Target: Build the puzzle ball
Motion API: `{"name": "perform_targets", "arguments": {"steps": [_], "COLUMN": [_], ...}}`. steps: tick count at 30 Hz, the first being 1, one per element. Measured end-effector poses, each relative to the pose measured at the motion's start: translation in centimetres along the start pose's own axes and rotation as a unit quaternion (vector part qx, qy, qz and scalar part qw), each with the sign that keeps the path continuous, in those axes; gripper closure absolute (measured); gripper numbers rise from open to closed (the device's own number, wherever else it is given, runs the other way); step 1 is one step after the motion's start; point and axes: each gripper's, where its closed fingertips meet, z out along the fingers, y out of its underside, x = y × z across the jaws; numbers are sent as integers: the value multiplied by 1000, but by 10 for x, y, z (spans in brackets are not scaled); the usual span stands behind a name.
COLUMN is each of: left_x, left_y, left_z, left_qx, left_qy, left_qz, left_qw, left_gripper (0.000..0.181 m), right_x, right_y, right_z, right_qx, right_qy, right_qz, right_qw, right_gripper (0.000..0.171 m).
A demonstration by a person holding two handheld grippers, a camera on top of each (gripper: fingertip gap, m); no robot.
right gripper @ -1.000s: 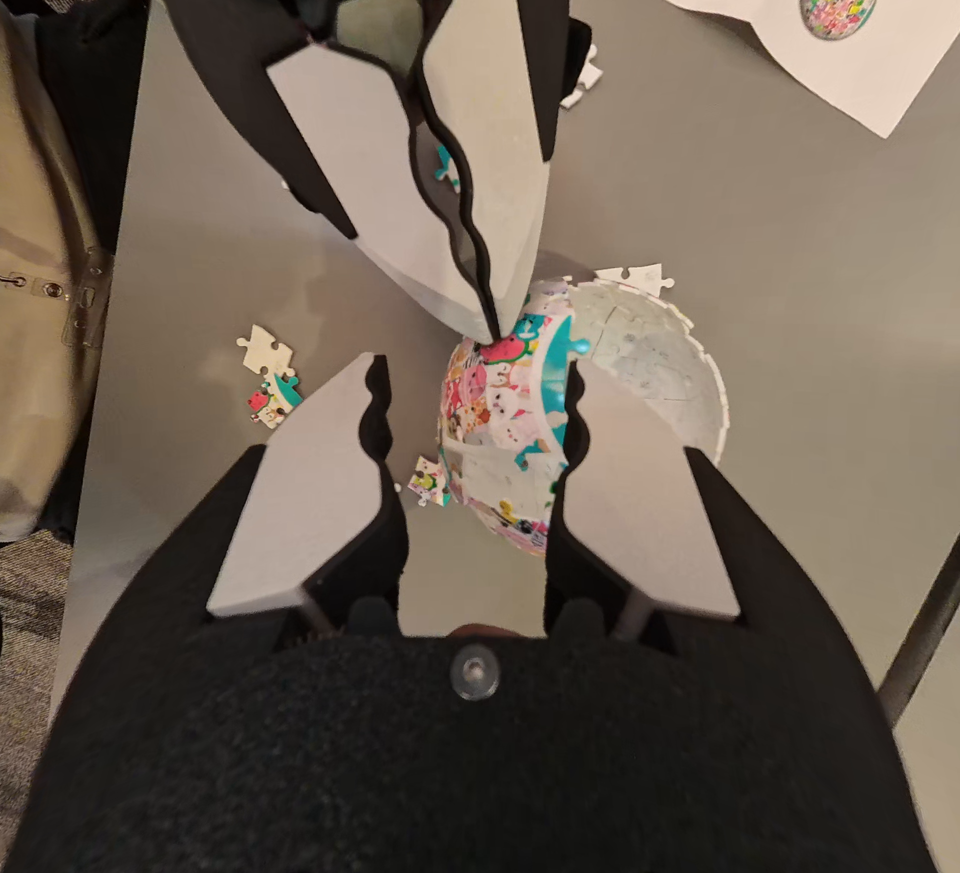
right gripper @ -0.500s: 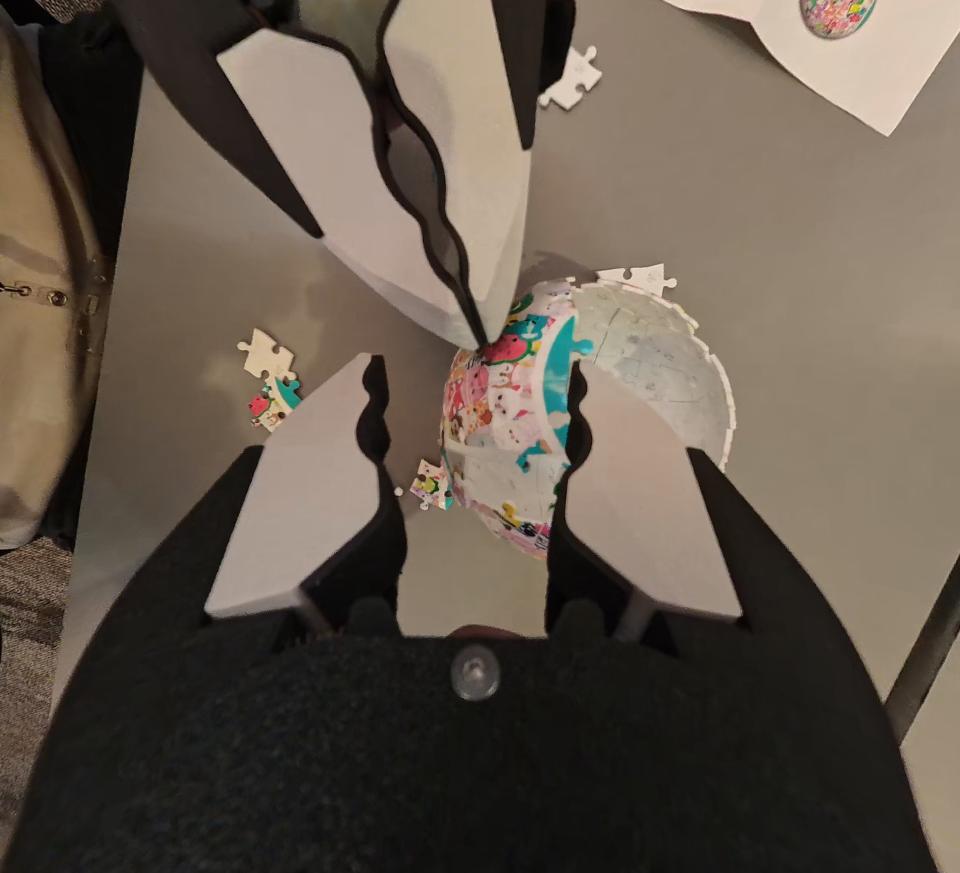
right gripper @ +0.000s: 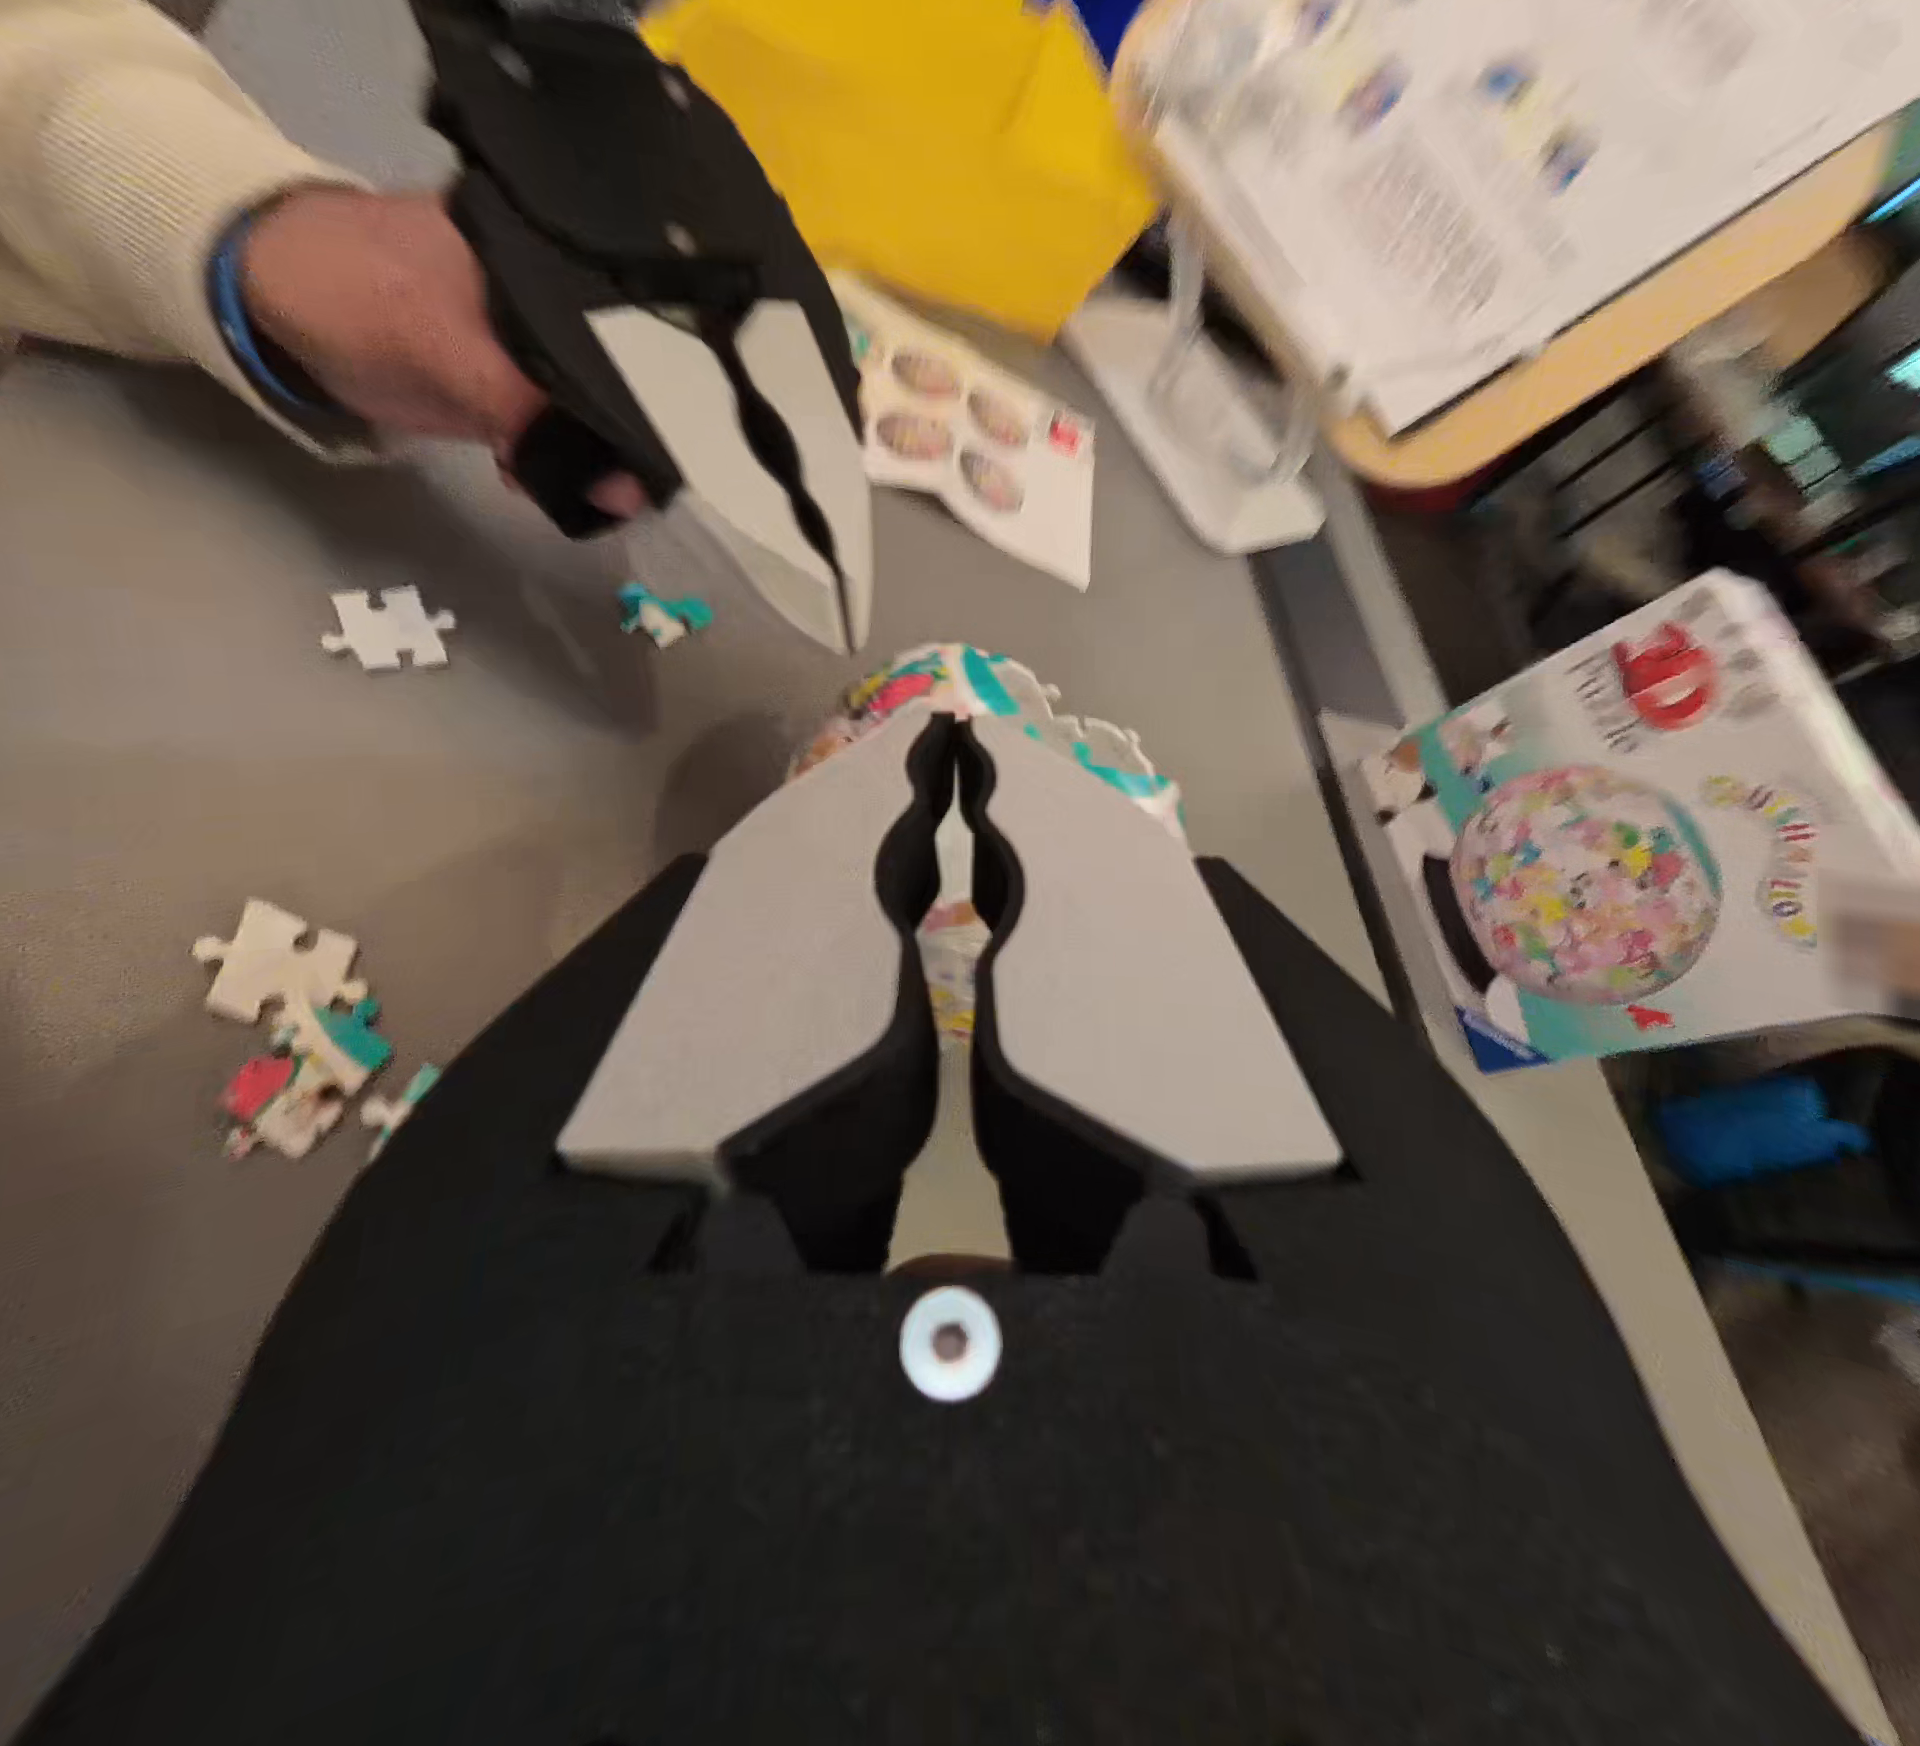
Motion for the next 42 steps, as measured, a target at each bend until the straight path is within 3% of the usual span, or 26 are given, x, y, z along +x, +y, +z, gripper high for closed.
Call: {"name": "perform_targets", "arguments": {"steps": [1, 5, 8, 11, 20, 26, 28, 32, 36, 42], "left_x": [1, 13, 19, 20, 31, 15, 8, -5, 5, 4], "left_y": [2, 1, 9, 5, 5, -12, -15, -40, -29, -26], "left_z": [1, 5, 8, 4, 6, 2, 7, 8, 17, 31], "left_qx": [3, 36, 24, 38, 37, 52, 0, -35, -111, -126], "left_qy": [5, 54, 84, 80, 93, 63, 63, 39, 110, 122], "left_qz": [3, -7, -14, 3, 26, 32, 63, 177, 185, 179], "left_qw": [1000, 998, 996, 996, 995, 996, 996, 983, 970, 968], "left_gripper": [181, 181, 181, 181, 181, 147, 120, 120, 111, 109], "right_x": [-10, -32, -39, -30, -30, -28, -28, -29, -24, -22], "right_y": [6, 45, 50, 52, 61, 65, 65, 62, 63, 64], "right_z": [-1, 14, 25, 27, 31, 32, 33, 32, 31, 30], "right_qx": [26, 3, 31, 37, 47, 46, 43, 52, 53, 58], "right_qy": [38, 131, 136, 180, 171, 165, 169, 169, 173, 174], "right_qz": [-6, -39, -17, -54, -14, 0, -7, -8, 8, 20], "right_qw": [999, 991, 990, 982, 984, 985, 985, 984, 983, 983], "right_gripper": [171, 171, 171, 171, 171, 171, 171, 171, 171, 171]}}
